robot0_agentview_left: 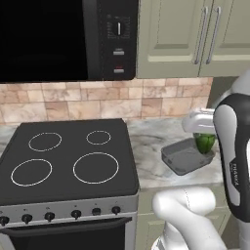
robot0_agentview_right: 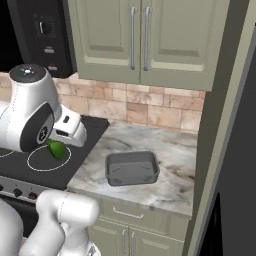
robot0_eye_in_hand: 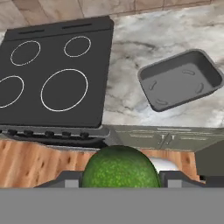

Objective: Take the avocado and lemon wedge out of the freezer and place them in the tupperware container on the counter. Then put the tupperware containing the vegetables back in the freezer.

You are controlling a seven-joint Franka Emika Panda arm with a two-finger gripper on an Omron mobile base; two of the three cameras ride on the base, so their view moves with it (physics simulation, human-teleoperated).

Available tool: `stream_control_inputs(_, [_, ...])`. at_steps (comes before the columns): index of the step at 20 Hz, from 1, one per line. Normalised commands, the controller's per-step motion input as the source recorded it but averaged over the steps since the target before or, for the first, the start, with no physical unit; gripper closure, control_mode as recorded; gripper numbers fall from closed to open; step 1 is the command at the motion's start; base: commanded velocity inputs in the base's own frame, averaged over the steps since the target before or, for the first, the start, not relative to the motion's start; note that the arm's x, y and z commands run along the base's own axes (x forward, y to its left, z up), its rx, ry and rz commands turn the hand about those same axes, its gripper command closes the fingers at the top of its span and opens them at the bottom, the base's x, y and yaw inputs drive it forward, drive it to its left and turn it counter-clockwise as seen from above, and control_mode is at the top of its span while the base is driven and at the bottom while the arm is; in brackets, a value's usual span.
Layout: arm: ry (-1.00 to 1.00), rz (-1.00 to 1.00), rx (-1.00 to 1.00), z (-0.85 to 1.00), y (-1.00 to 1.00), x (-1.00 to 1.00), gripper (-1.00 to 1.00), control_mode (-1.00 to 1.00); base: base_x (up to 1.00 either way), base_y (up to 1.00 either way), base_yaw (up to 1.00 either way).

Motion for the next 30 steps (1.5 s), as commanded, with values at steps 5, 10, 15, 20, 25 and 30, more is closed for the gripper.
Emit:
stream_control_inputs(5, [0.23, -0.27, 0.09, -0.59, -0.60, 0.45, 1.00, -1.00, 0.00, 0.00, 0.00])
stream_control_inputs(10, [0.23, -0.21, 0.09, -0.67, -0.67, 0.83, 1.00, -1.00, 0.00, 0.00, 0.00])
stream_control_inputs(15, [0.13, -0.15, 0.02, -0.62, -0.39, 0.87, 1.00, -1.00, 0.00, 0.00, 0.00])
stream_control_inputs(20, [0.03, -0.12, 0.00, -0.71, -0.06, 0.90, 1.00, -1.00, 0.00, 0.00, 0.00])
stream_control_inputs(25, [0.01, -0.11, 0.00, -0.74, -0.04, 0.81, 1.00, -1.00, 0.00, 0.00, 0.00])
stream_control_inputs(30, [0.01, -0.10, 0.00, -0.58, -0.11, 0.47, 1.00, -1.00, 0.00, 0.00, 0.00])
